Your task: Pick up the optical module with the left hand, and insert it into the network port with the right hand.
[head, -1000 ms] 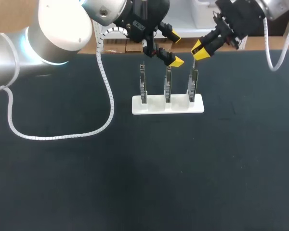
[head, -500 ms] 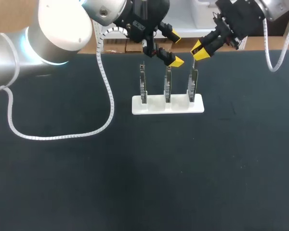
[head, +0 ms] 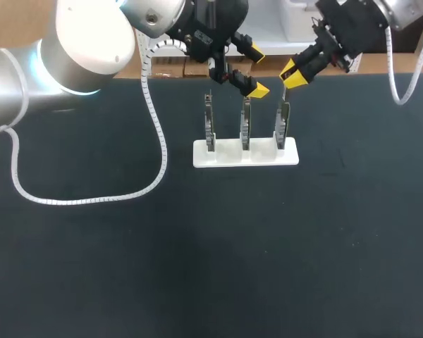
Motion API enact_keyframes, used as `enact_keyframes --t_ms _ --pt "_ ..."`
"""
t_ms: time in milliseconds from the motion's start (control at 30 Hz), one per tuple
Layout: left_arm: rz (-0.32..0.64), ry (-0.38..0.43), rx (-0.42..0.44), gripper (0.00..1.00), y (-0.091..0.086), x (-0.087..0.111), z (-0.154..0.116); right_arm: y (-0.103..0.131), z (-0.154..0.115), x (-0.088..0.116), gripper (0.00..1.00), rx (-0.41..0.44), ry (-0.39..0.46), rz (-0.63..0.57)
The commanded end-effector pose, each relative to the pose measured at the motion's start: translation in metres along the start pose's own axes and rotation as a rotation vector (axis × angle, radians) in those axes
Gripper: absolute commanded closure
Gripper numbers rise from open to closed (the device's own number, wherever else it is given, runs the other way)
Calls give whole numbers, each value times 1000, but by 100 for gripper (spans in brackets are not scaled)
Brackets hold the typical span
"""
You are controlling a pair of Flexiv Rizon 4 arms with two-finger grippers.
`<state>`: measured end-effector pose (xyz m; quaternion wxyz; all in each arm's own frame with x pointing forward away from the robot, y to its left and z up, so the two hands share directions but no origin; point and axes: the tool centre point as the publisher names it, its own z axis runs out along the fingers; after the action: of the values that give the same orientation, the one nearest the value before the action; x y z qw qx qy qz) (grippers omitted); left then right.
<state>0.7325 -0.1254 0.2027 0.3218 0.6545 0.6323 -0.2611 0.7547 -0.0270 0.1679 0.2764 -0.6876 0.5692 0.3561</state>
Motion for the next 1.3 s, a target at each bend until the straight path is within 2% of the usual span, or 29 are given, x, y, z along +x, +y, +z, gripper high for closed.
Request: enact_keyframes --t_ms 33,400,733,1300 --pt "-2 7 2 0 1 -1 0 6 1 1 99 12 0 3" --pt "-2 7 2 0 1 -1 0 12 -1 -7 98 22 10 -11" --pt "-2 7 2 0 1 -1 0 18 -1 -3 98 36 7 -2" --pt "-2 7 2 0 1 -1 0 13 -4 -4 97 29 7 -11"
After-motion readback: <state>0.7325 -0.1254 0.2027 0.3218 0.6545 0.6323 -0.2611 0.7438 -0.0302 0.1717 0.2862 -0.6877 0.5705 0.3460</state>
